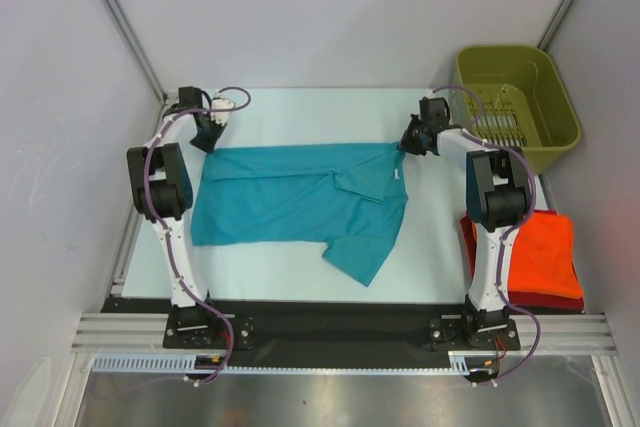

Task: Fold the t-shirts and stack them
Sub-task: Fold the tshirt

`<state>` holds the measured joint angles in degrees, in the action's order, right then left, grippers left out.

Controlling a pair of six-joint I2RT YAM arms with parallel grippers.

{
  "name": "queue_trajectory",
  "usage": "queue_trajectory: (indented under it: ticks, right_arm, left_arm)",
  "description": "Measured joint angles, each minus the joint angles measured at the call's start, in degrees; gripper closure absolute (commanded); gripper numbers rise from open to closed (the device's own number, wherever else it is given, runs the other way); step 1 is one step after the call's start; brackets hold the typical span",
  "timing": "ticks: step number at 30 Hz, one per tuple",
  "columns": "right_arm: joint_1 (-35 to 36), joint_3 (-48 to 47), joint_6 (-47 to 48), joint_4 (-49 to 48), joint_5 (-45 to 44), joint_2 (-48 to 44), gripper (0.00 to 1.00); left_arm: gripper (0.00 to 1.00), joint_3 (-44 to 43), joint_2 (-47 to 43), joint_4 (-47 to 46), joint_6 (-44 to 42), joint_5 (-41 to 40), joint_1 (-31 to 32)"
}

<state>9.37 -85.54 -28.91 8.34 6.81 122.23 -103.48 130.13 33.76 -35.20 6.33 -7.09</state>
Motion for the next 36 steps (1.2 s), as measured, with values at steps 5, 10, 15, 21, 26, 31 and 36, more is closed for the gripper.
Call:
queue_trajectory:
  ticks: [5,10,15,21,26,31,36]
  right_arm:
    - [-0.7,-3.2,-0.6,3.1,-1.9,0.9,0.98]
    - [-0.6,-3.9,-0.5,4.5,-2.3,1.4,0.58]
    - [-0.4,-4.2,1.4,6.1,-3.7,1.3,0.48]
    - [3.0,-1.4,5.3,15.4,-14.3,-8.7,0.38]
    - [12.5,11.1,5.9,22.2,-19.8,-31.8,0.41]
    - [26.1,22.4,-0.8,30.4,-19.9,-46.9,0.41]
    - [38.6,31.1,-10.3,34.9,-19.3,-48.8,0.39]
  left_arm:
    - [1.0,-0.3,0.4,-1.4,3.4,-0.8,0.0]
    - [0.74,-0.9,0.7,-2.1,4.9,-0.8,0.0]
    - [0.39,-1.0,0.4,-2.6,4.6,-0.3,0.0]
    - [0.39,0.1,-5.4,-0.7,2.6,3.3,0.0]
    - [0.4,13.9,-25.3,0.5,-4.9,9.5,0.5]
    - [0.43,37.0,-48.2,6.6,-18.9,10.4,3.8]
    - [0.24,53.2,-52.2,12.7,-27.9,6.3,4.6]
